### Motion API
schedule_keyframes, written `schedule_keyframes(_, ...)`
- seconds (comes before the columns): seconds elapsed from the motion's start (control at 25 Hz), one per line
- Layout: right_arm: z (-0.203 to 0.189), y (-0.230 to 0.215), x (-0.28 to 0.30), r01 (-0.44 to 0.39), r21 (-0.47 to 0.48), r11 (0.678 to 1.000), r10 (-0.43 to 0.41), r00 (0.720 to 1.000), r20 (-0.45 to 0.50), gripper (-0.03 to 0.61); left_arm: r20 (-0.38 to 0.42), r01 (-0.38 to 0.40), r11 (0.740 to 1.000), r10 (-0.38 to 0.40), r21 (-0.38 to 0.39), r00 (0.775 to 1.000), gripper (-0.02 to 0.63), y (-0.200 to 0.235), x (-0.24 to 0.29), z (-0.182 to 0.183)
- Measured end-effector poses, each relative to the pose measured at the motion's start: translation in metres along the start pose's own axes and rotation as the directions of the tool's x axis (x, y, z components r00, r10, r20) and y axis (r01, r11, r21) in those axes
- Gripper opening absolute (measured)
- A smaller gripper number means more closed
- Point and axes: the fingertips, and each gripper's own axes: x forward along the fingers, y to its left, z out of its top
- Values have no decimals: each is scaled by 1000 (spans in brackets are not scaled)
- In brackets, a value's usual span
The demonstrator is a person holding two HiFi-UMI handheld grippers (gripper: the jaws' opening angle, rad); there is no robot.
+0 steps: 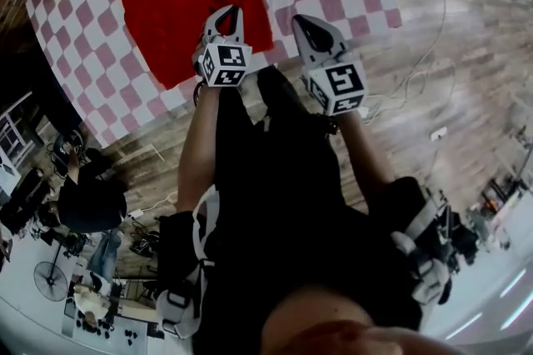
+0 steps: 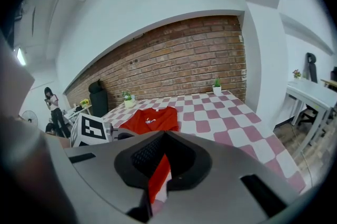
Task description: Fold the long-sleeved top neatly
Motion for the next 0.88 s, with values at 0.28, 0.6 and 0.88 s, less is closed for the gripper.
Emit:
schedule_keyframes(0.28,-3,-6,12,-26,-14,1000,26,1000,-8,9,-26,16,1000,-16,-15,1000,23,-17,19,-22)
schedule_keyframes(0.6,-8,-1,11,-38,-24,999,38,999,-27,9,-36,61,996,-63,-65,997,33,-37,22,-34)
schedule_keyframes(0.88,-7,4,2,-42,-27,999,41,999,-16,9,-27,105,991,-107,-78,994,130,-58,9,-30)
